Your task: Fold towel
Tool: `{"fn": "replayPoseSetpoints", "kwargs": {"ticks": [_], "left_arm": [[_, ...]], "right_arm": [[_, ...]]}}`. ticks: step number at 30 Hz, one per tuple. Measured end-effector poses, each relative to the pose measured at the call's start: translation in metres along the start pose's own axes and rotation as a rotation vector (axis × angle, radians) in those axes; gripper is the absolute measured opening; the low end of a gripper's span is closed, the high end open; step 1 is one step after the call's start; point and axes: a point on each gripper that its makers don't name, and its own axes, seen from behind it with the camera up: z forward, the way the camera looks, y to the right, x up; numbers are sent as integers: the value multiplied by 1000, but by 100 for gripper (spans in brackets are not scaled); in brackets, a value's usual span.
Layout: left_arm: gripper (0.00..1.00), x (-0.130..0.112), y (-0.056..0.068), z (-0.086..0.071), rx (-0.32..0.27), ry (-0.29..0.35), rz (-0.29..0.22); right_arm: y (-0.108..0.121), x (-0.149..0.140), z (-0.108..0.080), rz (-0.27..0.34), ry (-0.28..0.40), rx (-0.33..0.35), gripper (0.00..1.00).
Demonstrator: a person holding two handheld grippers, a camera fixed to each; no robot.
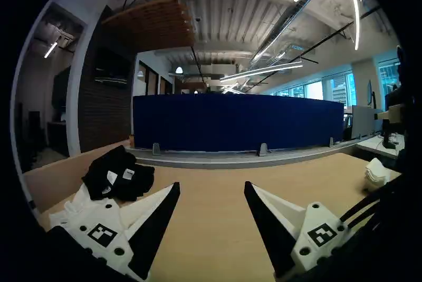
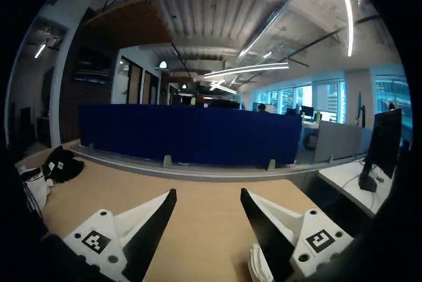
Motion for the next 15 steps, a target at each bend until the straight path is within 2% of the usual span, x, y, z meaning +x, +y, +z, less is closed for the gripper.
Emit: {"fn": "replayPoseSetpoints", "kwargs": {"ticks": [15], "left_arm": [[90, -50, -17, 6, 28, 32, 17]], "right_arm": [[3, -22, 7, 4, 13, -19, 94]]}}
